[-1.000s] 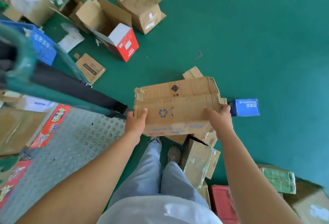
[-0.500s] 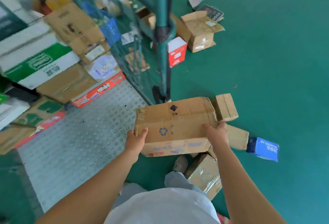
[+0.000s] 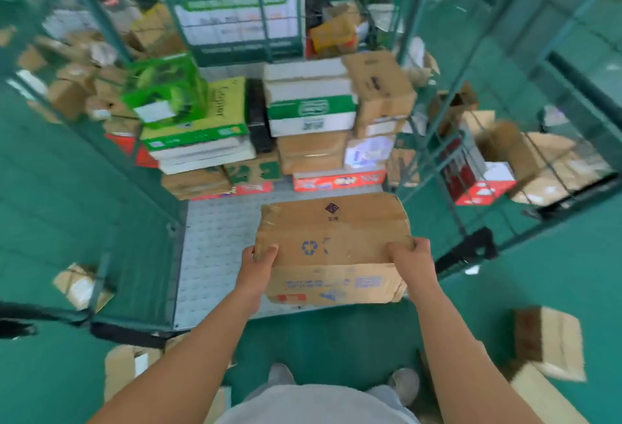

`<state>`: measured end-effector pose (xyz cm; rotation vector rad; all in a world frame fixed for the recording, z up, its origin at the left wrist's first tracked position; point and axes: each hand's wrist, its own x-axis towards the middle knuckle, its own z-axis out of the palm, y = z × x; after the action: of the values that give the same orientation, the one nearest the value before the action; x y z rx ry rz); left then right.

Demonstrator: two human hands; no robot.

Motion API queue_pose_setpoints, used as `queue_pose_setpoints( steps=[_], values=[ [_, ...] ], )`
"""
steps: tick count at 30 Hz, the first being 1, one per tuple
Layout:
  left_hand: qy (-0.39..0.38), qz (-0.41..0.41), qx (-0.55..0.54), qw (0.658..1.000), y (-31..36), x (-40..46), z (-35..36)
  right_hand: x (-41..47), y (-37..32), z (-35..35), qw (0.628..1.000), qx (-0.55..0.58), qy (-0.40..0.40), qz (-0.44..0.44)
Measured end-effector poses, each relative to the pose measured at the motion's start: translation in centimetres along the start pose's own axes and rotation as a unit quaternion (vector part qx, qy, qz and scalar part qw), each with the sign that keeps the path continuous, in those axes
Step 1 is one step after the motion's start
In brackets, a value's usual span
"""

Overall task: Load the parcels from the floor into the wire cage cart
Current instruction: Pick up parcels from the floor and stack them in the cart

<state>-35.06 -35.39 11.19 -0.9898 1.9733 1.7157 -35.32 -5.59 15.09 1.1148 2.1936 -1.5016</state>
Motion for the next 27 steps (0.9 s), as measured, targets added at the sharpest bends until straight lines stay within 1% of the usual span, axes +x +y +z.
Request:
queue_pose_setpoints(
  steps=[5,9,13,16,20,24,27],
  values=[
    [0.033,0.014,-0.084,0.996,2.1,2.4,-9.1,-1.8,-6.6,8.5,0.996,-0.006,-0.035,-0.087],
    [0.047,0.032,-0.124,0.991,4.0,4.6,-13.1,-2.5,-11.3,12.5,0.989,0.001,-0.043,-0.139],
    [0.08,0.044,-0.159,0.983,8.0,7.0,-14.7,-1.6,-16.8,15.4,0.981,0.008,-0.063,-0.182],
    [0.085,0.059,-0.175,0.979,10.3,7.7,-15.3,-0.5,-19.1,16.1,0.977,0.021,-0.077,-0.196],
    [0.105,0.077,-0.174,0.976,14.4,11.5,-16.1,2.2,-23.5,17.8,0.973,0.036,-0.096,-0.209],
    [0.096,0.093,-0.155,0.979,18.7,15.6,-16.2,6.1,-28.1,19.5,0.974,0.029,-0.096,-0.203],
    [0.088,0.095,-0.152,0.98,22.0,19.4,-15.5,9.7,-31.5,20.6,0.969,0.037,-0.103,-0.223]
  ],
)
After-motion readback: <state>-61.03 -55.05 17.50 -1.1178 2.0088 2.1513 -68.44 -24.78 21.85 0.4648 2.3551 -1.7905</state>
